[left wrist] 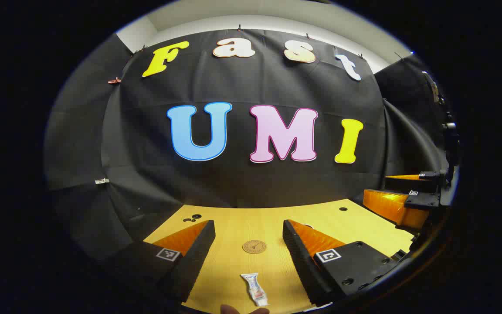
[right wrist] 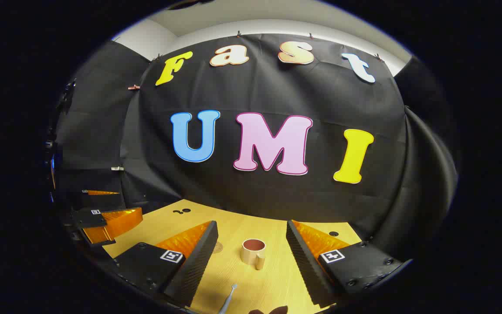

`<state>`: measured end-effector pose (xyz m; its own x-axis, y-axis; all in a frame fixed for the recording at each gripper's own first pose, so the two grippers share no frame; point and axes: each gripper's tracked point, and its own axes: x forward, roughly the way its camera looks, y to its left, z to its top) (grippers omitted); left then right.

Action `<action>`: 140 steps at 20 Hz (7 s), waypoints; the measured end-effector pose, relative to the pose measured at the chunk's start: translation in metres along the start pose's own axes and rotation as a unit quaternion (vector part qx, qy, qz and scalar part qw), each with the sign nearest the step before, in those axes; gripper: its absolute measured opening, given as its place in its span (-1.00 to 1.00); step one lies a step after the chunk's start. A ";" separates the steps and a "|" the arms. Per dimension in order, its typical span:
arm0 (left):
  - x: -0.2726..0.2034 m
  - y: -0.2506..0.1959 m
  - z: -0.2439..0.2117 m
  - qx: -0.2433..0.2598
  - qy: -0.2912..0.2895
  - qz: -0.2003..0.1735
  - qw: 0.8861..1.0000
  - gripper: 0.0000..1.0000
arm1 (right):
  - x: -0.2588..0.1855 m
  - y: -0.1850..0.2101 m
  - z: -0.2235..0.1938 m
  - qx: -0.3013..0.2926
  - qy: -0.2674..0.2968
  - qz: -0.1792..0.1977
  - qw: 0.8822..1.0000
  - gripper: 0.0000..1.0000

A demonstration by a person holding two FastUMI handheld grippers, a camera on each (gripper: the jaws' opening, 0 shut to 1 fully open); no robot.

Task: Put the toothbrush and toothpaste on the desktop into the cup, then pick up the cup and place it on the coaster on the desktop.

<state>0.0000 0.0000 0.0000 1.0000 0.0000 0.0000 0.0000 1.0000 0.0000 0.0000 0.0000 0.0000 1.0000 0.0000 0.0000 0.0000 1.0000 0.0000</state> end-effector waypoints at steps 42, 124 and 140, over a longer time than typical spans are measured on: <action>0.083 -0.011 -0.279 -0.010 0.362 0.029 0.932 0.87 | 0.000 -0.070 -0.089 0.028 0.124 -0.009 0.992 0.94; -0.057 0.075 -0.181 -0.086 0.256 0.063 0.961 -0.60 | 0.016 0.059 -0.291 0.111 0.426 0.096 0.893 -0.86; 0.125 -0.056 0.006 -0.120 0.023 -0.080 0.989 -0.60 | 0.052 -0.008 -0.135 0.163 0.215 0.137 0.953 -0.87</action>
<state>0.1251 -0.0560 0.0063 0.9860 -0.1646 -0.0266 0.1535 0.9583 -0.2410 0.0523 -0.0082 -0.1345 0.8702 0.3310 -0.3649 -0.1910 0.9095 0.3693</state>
